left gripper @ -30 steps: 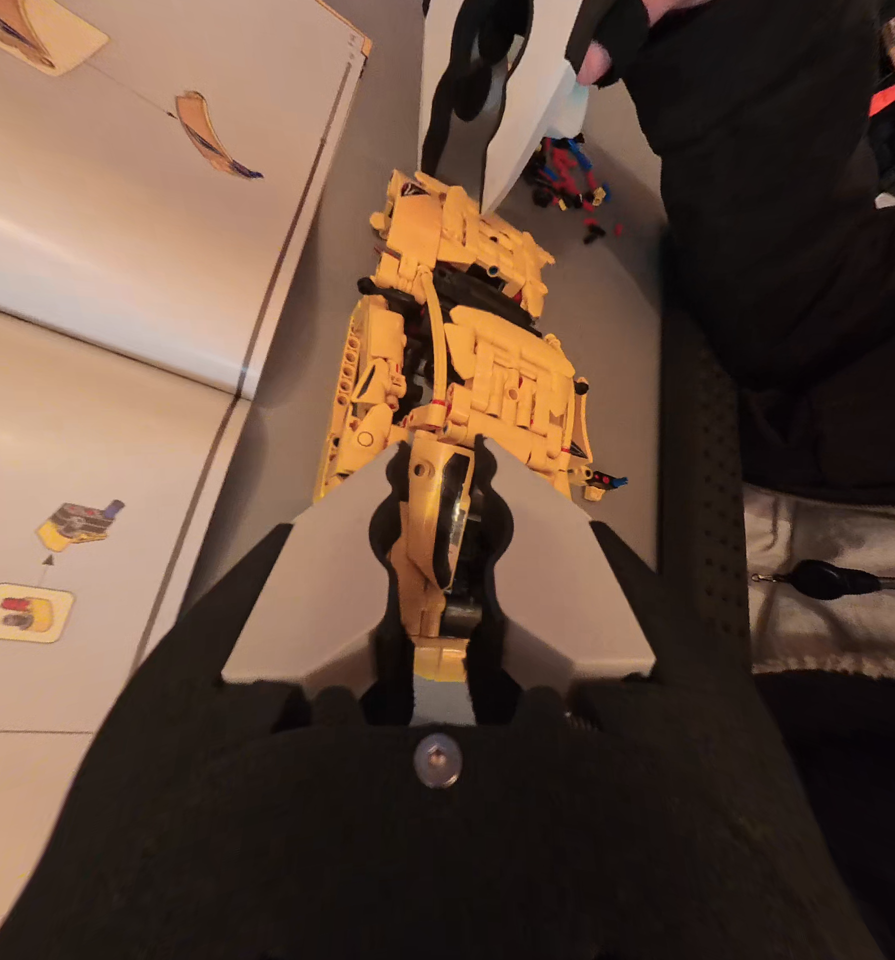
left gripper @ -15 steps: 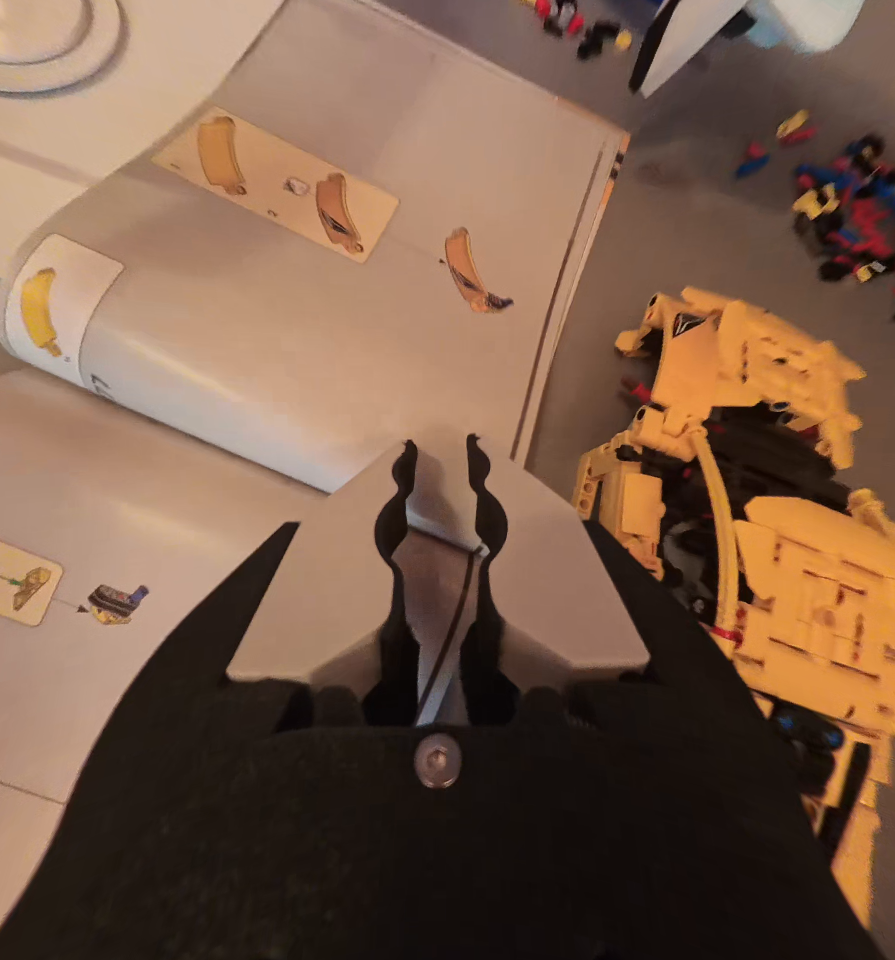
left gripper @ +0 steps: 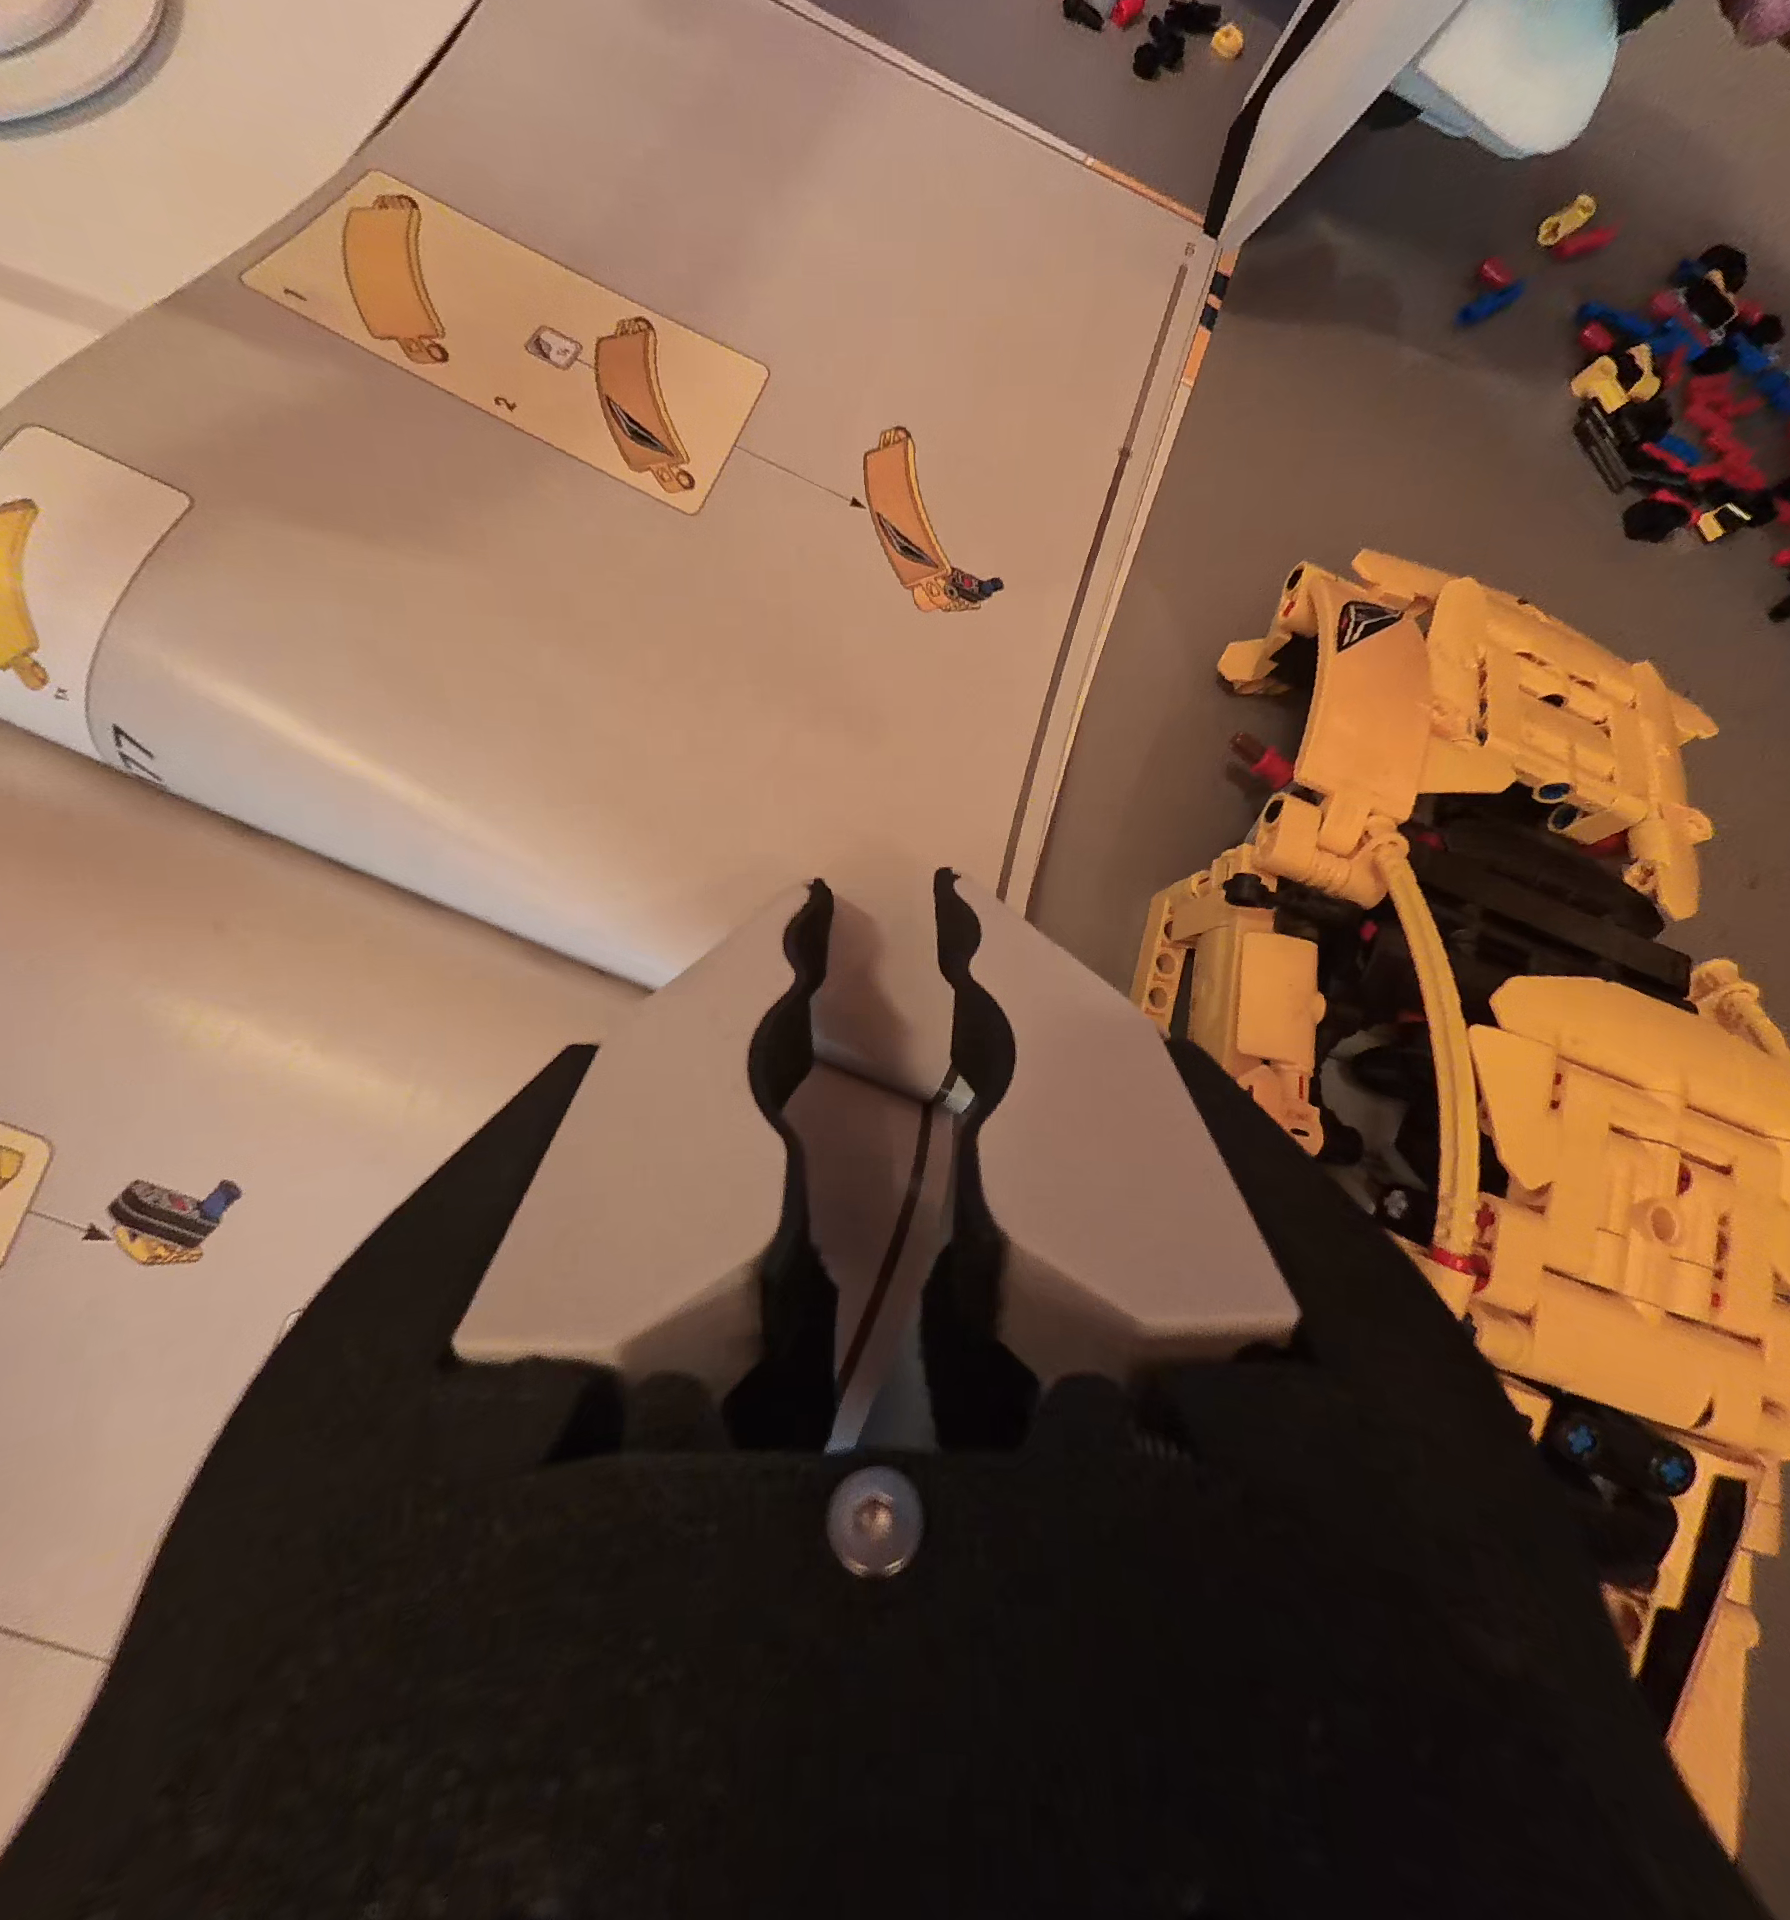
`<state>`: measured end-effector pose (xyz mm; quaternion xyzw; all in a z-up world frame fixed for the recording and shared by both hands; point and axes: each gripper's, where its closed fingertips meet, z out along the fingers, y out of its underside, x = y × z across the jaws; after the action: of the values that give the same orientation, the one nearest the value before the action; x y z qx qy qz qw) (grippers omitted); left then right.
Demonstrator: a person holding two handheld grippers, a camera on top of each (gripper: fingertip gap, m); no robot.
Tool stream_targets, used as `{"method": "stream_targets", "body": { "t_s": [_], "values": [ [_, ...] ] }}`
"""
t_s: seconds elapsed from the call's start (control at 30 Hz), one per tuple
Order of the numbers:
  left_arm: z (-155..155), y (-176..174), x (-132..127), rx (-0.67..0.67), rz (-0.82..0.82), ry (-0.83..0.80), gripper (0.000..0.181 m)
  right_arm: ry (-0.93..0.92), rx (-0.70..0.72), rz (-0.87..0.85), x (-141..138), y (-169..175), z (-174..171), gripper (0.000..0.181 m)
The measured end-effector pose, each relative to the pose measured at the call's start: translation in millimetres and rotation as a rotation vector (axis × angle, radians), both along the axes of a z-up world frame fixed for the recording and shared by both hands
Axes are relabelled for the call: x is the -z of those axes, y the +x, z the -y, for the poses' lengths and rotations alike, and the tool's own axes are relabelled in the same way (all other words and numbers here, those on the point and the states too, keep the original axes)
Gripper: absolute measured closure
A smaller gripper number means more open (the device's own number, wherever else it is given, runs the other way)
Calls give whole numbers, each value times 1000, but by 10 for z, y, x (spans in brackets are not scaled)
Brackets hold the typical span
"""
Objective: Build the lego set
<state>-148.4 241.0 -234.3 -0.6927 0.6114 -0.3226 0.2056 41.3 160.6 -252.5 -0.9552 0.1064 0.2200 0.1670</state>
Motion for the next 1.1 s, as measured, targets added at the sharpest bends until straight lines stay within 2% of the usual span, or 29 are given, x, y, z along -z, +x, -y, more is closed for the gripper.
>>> {"method": "stream_targets", "body": {
  "t_s": [0.23, 0.4, 0.6, 0.8, 0.97, 1.1],
  "values": [
    [12, 4, 14, 0, 5, -19, 161, -7, -1, -7, -11, -13, 19, 163],
    [19, 9, 29, -1, 5, -23, 161, 7, -2, -7, -47, -26, 3, 174],
    [23, 8, 36, -2, 5, -30, 161, -25, 12, 35, 36, 54, 28, 177],
    [22, 9, 38, -7, 7, -38, 162, -37, -46, 135, 40, 73, 35, 181],
    [21, 27, 19, -33, 28, -98, 162, 86, -130, 176, -248, -94, -82, 181],
    [19, 36, -8, -43, 47, -131, 161, 261, -218, 39, -608, -488, -208, 181]
  ]
}}
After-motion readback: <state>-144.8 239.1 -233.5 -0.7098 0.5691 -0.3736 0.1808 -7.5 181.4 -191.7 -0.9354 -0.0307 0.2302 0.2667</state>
